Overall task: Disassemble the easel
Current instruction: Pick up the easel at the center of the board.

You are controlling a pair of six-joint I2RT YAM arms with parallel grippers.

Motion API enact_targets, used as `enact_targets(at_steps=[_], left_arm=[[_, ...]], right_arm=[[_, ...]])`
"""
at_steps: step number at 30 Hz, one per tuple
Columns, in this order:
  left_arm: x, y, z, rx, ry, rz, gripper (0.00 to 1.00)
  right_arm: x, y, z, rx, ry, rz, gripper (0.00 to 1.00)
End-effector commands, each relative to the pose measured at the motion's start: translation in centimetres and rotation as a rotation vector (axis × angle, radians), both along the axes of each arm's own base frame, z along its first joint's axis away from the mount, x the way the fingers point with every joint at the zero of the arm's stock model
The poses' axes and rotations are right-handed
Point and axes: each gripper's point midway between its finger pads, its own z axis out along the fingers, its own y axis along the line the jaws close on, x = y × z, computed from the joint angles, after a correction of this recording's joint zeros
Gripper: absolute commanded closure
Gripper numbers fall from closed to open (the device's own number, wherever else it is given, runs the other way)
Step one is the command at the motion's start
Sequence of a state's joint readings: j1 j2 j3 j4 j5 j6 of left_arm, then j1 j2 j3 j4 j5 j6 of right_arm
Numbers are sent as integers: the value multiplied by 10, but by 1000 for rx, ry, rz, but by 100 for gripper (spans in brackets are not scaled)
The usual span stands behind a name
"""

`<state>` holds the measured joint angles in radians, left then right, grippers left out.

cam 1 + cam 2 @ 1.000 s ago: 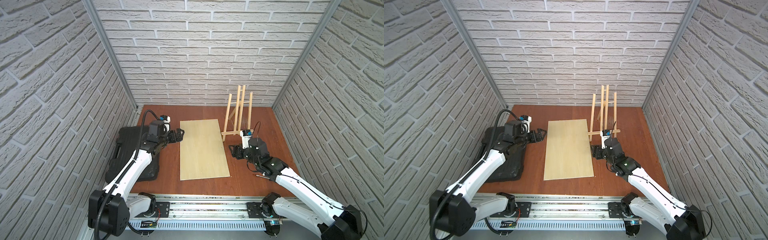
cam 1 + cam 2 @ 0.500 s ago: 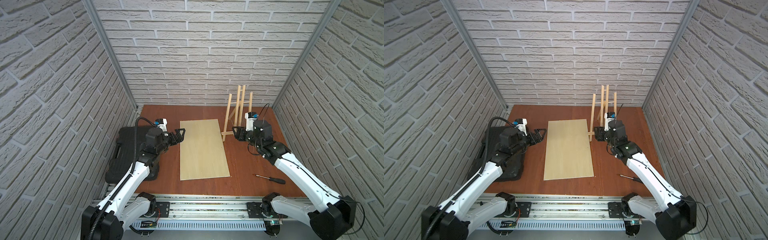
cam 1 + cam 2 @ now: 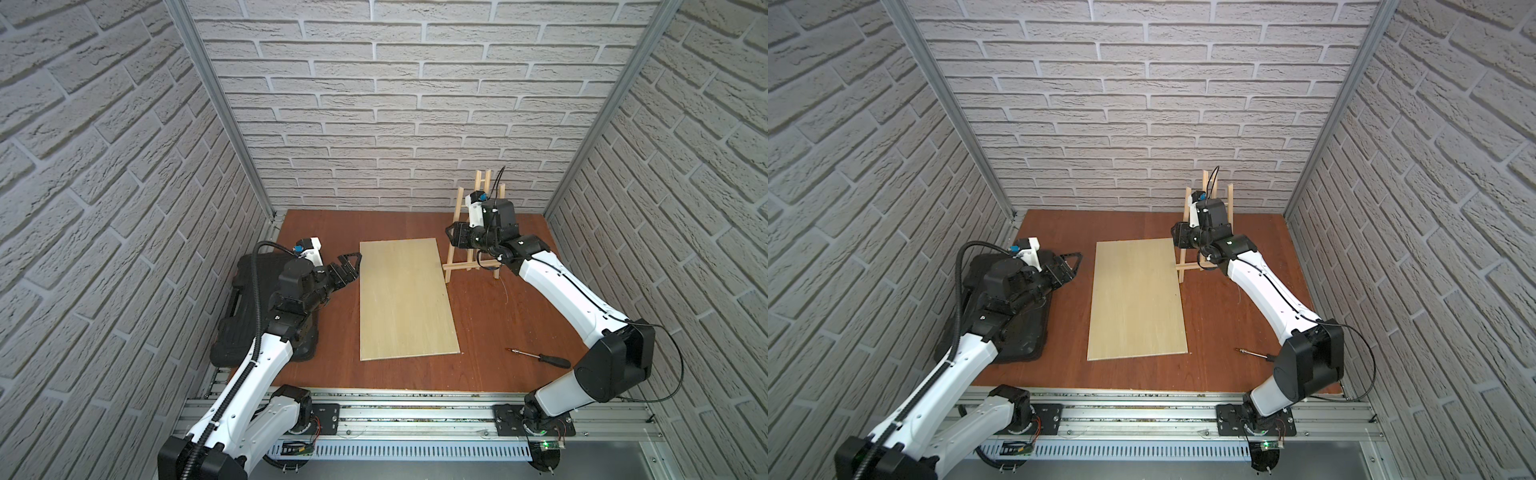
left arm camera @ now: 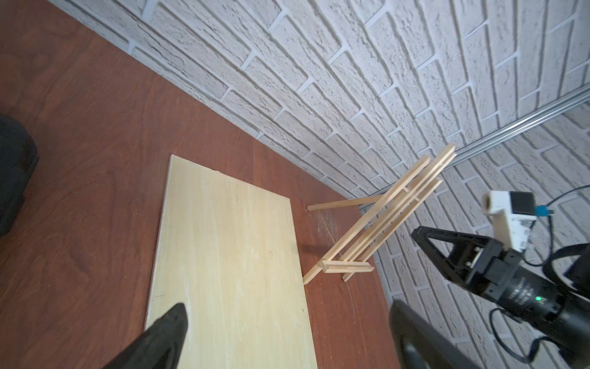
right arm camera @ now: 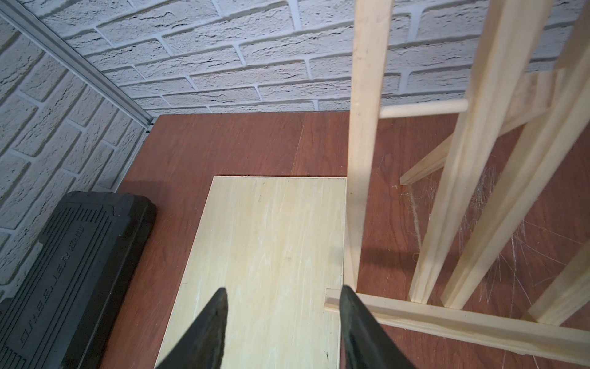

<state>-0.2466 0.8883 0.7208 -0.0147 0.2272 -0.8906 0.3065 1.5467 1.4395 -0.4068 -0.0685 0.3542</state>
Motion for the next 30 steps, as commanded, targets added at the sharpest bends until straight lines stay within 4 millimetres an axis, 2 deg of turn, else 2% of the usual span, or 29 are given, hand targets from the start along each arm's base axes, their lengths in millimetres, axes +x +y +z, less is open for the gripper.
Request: enact_targets(at_steps=[1, 4, 11, 16, 23, 30], left_arm=[[1, 12, 25, -10, -89, 35, 2], [6, 16, 22, -18, -74, 44, 2], [13, 22, 8, -3, -38, 71, 3], [15, 25, 3, 18, -30, 78, 3], [20, 24, -9, 40, 5, 75, 4], [18, 10, -12, 38, 9, 29, 5]], right_arm=[[16, -5, 24, 18, -84, 7, 43], [27, -4, 23, 48, -72, 27, 44], [47, 0, 7, 33, -144, 41, 47], [61, 8, -8, 16, -153, 74, 52], [72, -10, -23, -13, -209, -39, 60], [78, -19, -27, -88, -211, -65, 68]])
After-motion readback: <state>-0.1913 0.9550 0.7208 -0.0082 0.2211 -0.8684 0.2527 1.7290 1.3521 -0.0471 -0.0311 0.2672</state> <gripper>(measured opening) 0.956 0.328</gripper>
